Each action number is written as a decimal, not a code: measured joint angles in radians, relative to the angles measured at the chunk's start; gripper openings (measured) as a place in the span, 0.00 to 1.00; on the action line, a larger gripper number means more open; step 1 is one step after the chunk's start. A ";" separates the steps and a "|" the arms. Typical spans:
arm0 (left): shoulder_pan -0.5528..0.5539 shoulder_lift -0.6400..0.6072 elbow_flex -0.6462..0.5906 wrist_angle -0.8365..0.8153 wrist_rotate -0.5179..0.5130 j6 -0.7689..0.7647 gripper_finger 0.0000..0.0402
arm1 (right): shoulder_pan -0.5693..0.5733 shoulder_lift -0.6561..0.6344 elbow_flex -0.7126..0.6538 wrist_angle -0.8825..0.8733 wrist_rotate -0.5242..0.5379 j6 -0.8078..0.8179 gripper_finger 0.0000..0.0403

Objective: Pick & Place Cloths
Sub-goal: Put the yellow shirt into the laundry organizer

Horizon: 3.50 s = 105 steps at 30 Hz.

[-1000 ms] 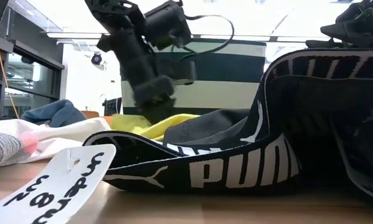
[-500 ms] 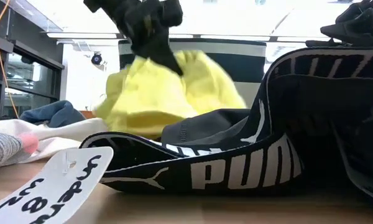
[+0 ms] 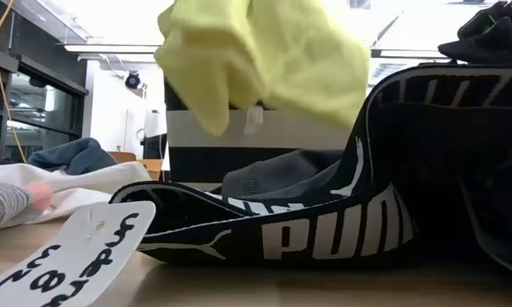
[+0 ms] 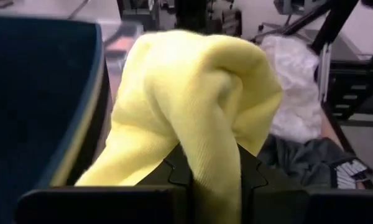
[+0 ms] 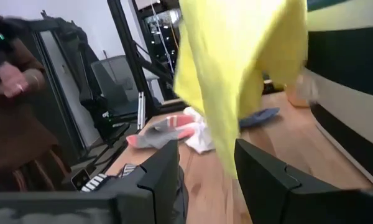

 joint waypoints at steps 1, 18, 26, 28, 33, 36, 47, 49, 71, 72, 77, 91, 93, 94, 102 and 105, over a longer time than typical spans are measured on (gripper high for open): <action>0.000 -0.004 0.023 -0.024 0.000 0.011 0.11 | 0.000 0.000 0.000 0.000 0.000 0.000 0.37; 0.000 -0.004 0.339 -0.150 -0.066 0.383 0.11 | 0.000 0.000 0.000 -0.009 0.000 0.000 0.37; 0.065 -0.003 0.357 -0.121 -0.087 0.633 0.11 | 0.000 0.000 0.000 -0.009 0.000 0.000 0.37; 0.100 -0.003 0.357 -0.116 -0.090 0.676 0.11 | 0.000 0.000 0.000 -0.010 0.000 0.000 0.37; 0.205 -0.003 0.357 -0.108 -0.082 0.693 0.11 | 0.000 0.000 0.000 -0.010 0.000 0.000 0.37; 0.274 0.005 0.357 -0.073 -0.077 0.681 0.11 | 0.000 0.000 0.000 -0.009 0.000 0.000 0.37; 0.513 0.105 0.357 0.036 0.067 0.465 0.11 | 0.000 0.000 0.000 -0.009 0.000 0.000 0.37; 0.550 0.133 0.357 0.034 0.110 0.401 0.11 | 0.000 0.000 0.000 -0.010 0.000 0.000 0.37; 0.729 0.374 0.357 -0.045 0.447 -0.207 0.11 | 0.000 0.000 0.000 -0.010 0.000 0.000 0.37; 0.729 0.386 0.357 -0.045 0.452 -0.220 0.11 | 0.000 0.000 0.000 -0.009 0.000 0.000 0.37; 0.721 0.418 0.356 -0.045 0.483 -0.282 0.11 | 0.000 0.000 0.000 -0.010 0.000 0.000 0.37; 0.693 0.503 0.318 -0.057 0.408 -0.466 0.11 | 0.000 0.000 0.000 -0.012 0.000 0.000 0.37; 0.694 0.508 0.301 -0.051 0.382 -0.465 0.11 | 0.000 0.000 0.000 -0.012 0.000 0.000 0.37; 0.694 0.509 0.289 -0.056 0.378 -0.465 0.11 | 0.000 0.000 0.000 -0.012 0.000 0.000 0.37; 0.694 0.509 0.240 -0.050 0.372 -0.387 0.23 | 0.000 0.000 0.000 -0.012 0.000 0.000 0.37; 0.692 0.509 0.240 -0.048 0.352 -0.347 0.32 | 0.000 0.000 0.000 -0.012 0.000 0.000 0.37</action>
